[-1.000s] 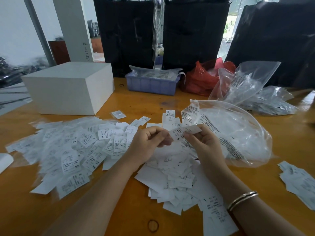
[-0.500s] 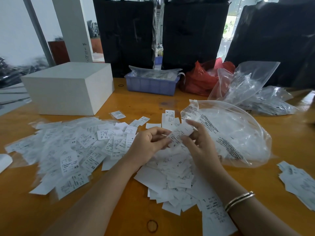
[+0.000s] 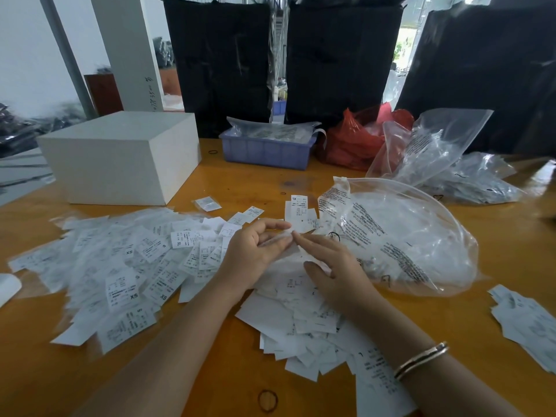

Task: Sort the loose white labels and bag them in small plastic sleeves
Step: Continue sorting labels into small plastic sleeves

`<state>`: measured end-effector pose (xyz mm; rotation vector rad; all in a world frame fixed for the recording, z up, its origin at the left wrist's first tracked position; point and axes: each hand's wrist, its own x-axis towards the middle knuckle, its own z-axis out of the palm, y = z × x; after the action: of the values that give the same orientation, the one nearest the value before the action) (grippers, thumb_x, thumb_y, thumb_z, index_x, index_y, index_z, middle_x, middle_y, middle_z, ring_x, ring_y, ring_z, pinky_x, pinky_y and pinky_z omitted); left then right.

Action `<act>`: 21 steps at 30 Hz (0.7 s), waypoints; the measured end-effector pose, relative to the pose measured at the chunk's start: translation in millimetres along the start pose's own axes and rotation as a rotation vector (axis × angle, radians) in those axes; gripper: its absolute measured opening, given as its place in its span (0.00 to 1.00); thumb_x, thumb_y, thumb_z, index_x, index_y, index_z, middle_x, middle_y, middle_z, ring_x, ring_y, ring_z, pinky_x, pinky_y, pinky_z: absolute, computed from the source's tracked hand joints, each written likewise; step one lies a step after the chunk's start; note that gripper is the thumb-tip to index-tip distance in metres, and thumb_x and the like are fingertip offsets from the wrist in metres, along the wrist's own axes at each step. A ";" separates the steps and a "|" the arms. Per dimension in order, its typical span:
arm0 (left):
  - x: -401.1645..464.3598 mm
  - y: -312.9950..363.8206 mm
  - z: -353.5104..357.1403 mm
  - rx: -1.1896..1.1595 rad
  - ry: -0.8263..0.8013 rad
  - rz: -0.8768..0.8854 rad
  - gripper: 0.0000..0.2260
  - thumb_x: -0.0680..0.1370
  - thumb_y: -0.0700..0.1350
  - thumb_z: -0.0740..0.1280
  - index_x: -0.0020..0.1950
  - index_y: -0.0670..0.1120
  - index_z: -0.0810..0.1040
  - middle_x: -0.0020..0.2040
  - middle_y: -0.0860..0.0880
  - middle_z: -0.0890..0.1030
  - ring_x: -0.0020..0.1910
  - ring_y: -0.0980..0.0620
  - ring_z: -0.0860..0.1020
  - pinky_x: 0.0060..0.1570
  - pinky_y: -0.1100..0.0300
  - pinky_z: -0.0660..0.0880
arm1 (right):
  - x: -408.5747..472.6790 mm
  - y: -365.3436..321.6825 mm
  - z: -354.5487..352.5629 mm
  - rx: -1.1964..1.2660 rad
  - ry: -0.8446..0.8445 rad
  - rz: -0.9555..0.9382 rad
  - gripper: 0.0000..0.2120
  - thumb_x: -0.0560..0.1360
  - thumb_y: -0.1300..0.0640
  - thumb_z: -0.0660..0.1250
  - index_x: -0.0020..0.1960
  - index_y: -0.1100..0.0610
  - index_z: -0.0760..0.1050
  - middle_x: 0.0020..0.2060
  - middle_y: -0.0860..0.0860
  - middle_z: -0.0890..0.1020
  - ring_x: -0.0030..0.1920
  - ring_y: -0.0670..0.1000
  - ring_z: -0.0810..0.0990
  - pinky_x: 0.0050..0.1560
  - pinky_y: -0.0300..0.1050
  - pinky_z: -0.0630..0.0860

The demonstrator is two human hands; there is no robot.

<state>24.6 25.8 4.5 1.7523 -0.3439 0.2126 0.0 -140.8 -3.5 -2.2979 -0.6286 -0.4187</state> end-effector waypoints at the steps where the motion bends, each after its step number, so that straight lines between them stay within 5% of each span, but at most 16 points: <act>1: 0.6 0.3 -1.5 0.009 0.027 -0.006 0.07 0.73 0.50 0.71 0.49 0.58 0.79 0.42 0.65 0.83 0.46 0.67 0.80 0.40 0.75 0.74 | 0.7 1.0 -2.5 -0.046 0.067 -0.006 0.24 0.77 0.60 0.60 0.69 0.43 0.61 0.58 0.32 0.67 0.61 0.36 0.63 0.64 0.42 0.66; 6: 5.6 -3.6 -12.3 0.317 0.341 0.014 0.08 0.75 0.46 0.70 0.53 0.54 0.78 0.49 0.58 0.81 0.45 0.61 0.78 0.32 0.76 0.71 | 4.2 28.0 -38.5 -0.270 0.638 0.160 0.15 0.77 0.62 0.60 0.62 0.56 0.76 0.57 0.49 0.78 0.58 0.48 0.71 0.56 0.37 0.60; 10: 5.4 -9.8 -13.5 0.594 0.387 0.079 0.12 0.76 0.38 0.69 0.58 0.46 0.79 0.57 0.48 0.81 0.52 0.52 0.79 0.38 0.74 0.69 | -2.8 60.8 -53.1 -0.466 0.322 0.686 0.16 0.79 0.57 0.56 0.65 0.53 0.74 0.62 0.53 0.75 0.64 0.55 0.67 0.61 0.50 0.59; 12: 3.5 -12.1 -15.3 0.715 0.376 0.064 0.13 0.76 0.39 0.69 0.60 0.48 0.78 0.59 0.49 0.80 0.53 0.51 0.79 0.41 0.67 0.74 | -2.9 66.2 -50.2 -0.535 0.185 0.766 0.16 0.79 0.56 0.55 0.62 0.53 0.76 0.61 0.53 0.76 0.62 0.56 0.68 0.60 0.51 0.59; 16: 3.6 -13.6 -18.0 0.953 0.364 0.014 0.13 0.76 0.43 0.68 0.61 0.52 0.77 0.62 0.51 0.77 0.56 0.51 0.75 0.52 0.59 0.69 | -0.3 67.4 -49.8 -0.549 0.240 0.744 0.12 0.78 0.54 0.59 0.55 0.52 0.80 0.55 0.52 0.78 0.57 0.56 0.69 0.57 0.50 0.59; 21: 3.5 -13.2 -15.5 0.959 0.349 0.151 0.09 0.76 0.44 0.69 0.56 0.50 0.80 0.59 0.50 0.77 0.59 0.50 0.72 0.52 0.60 0.63 | -0.2 69.7 -51.3 -0.437 0.425 0.738 0.06 0.76 0.54 0.64 0.49 0.51 0.79 0.48 0.51 0.80 0.50 0.53 0.71 0.51 0.48 0.56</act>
<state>33.1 42.9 -3.3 2.5652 -0.1082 0.8933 32.0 -221.2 -6.2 -2.5154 0.5658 -0.6888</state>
